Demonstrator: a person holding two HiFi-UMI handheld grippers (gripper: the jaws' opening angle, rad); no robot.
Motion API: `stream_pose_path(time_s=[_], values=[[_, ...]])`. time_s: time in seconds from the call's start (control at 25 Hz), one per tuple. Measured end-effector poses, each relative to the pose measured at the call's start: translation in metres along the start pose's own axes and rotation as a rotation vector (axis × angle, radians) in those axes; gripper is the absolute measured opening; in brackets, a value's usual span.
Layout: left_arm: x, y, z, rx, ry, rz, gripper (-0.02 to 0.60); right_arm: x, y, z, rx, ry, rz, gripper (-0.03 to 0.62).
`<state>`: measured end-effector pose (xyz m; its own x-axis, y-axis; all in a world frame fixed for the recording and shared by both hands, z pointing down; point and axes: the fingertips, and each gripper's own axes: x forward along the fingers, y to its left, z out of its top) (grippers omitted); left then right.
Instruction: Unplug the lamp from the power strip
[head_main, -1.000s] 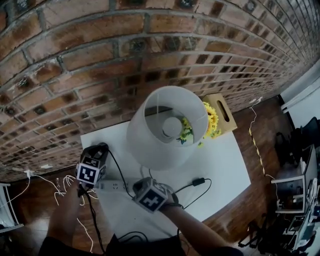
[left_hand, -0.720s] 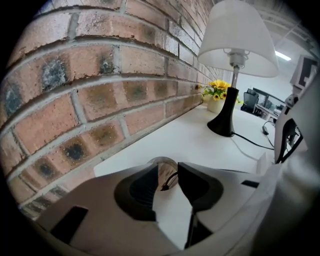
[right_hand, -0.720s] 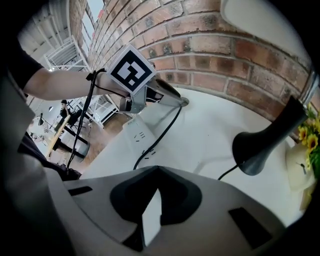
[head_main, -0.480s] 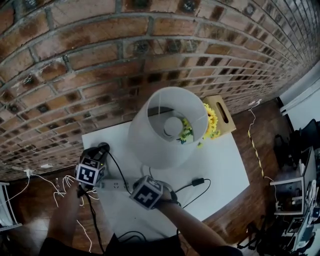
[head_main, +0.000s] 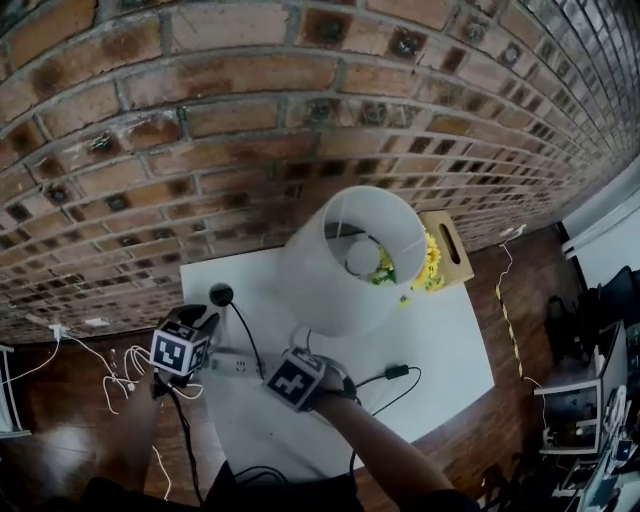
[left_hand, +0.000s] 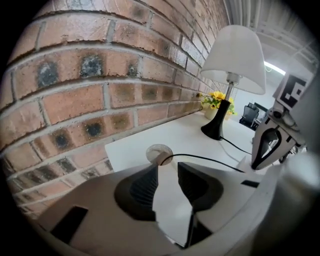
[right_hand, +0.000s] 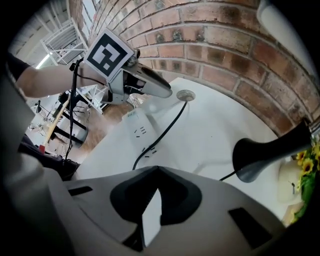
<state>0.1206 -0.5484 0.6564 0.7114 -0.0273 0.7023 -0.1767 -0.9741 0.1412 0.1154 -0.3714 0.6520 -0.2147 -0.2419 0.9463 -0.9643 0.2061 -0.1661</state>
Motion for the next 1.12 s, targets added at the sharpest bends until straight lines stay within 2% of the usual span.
stream_pose_path(time_s=[0.12,0.36,0.64,0.68,0.84,0.92,1.04,1.12], values=[[-0.012,-0.003,-0.01,-0.022,-0.004,0.002,0.124,-0.001,-0.001,-0.002,-0.017,0.024,-0.016,0.0],[-0.036,-0.003,-0.032,-0.103,-0.015,0.005,0.123,0.001,0.0,-0.001,-0.031,0.016,-0.062,0.002],[-0.062,-0.009,-0.024,-0.028,-0.046,0.017,0.113,0.001,-0.002,-0.003,-0.047,0.036,-0.113,0.003],[-0.065,-0.012,-0.023,-0.032,-0.056,0.011,0.096,0.0,-0.003,-0.004,-0.046,0.038,-0.125,0.003],[-0.083,-0.016,-0.025,-0.055,-0.073,0.012,0.092,0.0,-0.001,-0.003,-0.061,0.008,-0.149,0.003],[-0.092,-0.018,-0.027,-0.071,-0.078,0.007,0.005,0.0,-0.001,-0.003,-0.065,-0.006,-0.17,0.003],[-0.104,-0.025,-0.027,-0.11,-0.104,-0.029,0.005,0.0,-0.001,-0.003,-0.095,0.002,-0.215,0.003],[-0.113,-0.026,-0.028,-0.097,-0.111,-0.015,0.005,0.001,-0.001,-0.003,-0.118,0.01,-0.237,0.003]])
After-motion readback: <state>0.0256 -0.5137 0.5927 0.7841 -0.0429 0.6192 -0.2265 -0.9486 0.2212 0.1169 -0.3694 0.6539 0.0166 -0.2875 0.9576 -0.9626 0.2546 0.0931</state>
